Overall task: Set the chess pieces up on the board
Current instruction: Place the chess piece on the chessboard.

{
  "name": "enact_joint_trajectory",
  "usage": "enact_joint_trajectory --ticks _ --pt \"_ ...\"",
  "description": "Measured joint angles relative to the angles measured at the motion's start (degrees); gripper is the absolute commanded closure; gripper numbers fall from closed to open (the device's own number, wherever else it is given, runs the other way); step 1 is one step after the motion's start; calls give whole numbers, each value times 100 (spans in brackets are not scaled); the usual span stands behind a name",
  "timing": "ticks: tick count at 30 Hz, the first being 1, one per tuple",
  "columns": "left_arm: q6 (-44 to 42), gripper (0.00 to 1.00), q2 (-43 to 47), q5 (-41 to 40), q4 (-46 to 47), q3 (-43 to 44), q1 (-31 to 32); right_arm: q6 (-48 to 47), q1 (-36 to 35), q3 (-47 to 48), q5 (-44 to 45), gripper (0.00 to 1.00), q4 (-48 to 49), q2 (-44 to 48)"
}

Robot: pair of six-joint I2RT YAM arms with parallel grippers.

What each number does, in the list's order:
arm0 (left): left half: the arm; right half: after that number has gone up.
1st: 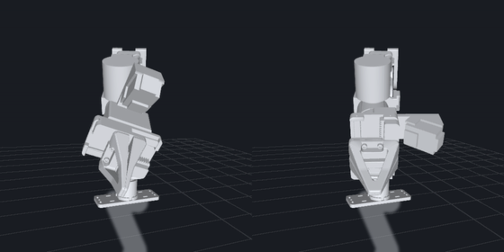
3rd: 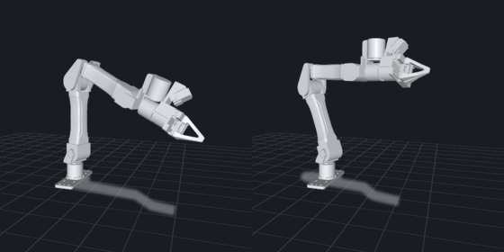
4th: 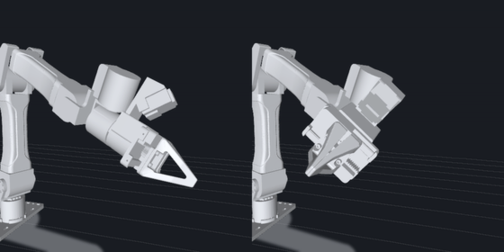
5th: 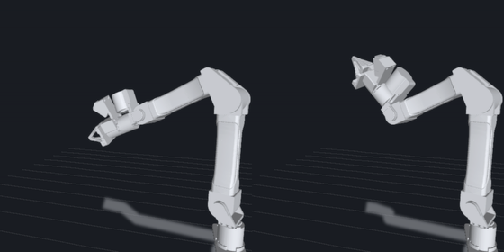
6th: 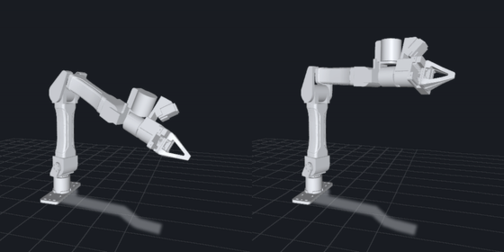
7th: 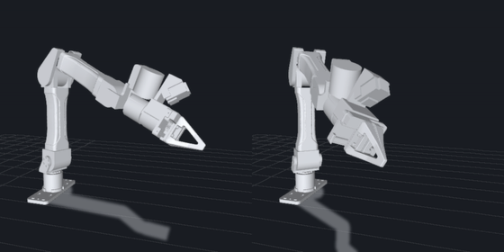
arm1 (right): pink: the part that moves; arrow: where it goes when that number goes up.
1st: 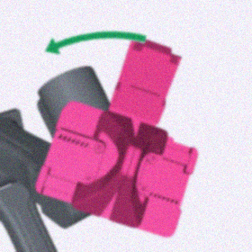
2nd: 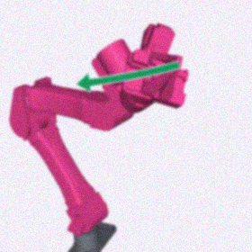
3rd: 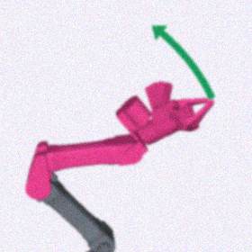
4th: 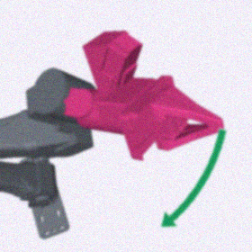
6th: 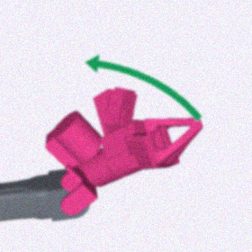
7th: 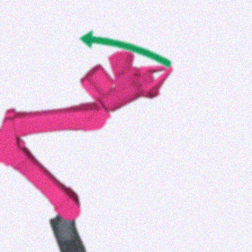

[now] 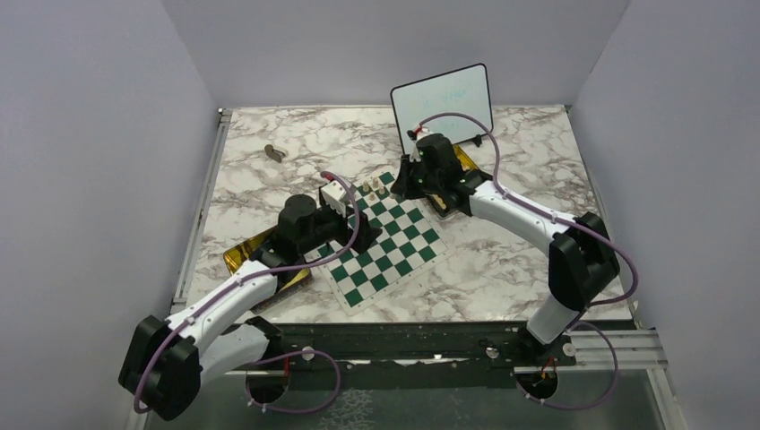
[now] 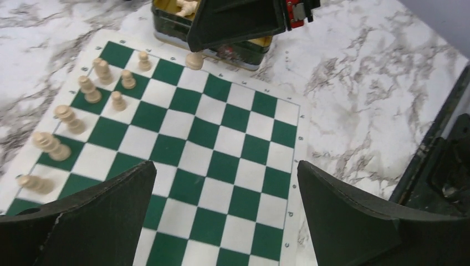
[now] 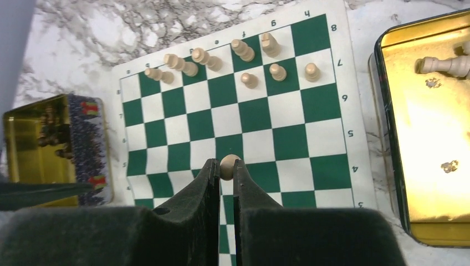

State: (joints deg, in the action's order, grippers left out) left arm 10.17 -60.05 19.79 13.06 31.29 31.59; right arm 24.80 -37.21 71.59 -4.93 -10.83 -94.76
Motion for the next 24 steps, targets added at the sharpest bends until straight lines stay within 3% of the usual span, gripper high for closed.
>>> enact_joint_trajectory --ticks 9,14,24 --pt "-802 1 1298 -1410 -1609 282 0 -529 -382 671 682 89 -22 -942" --pt "-966 1 1934 -2371 -2009 297 0 -741 -579 953 898 89 258 -1375" --pt "-1290 1 2999 -3436 -2111 227 -4 -1189 -1043 1300 1462 89 828 -2120"
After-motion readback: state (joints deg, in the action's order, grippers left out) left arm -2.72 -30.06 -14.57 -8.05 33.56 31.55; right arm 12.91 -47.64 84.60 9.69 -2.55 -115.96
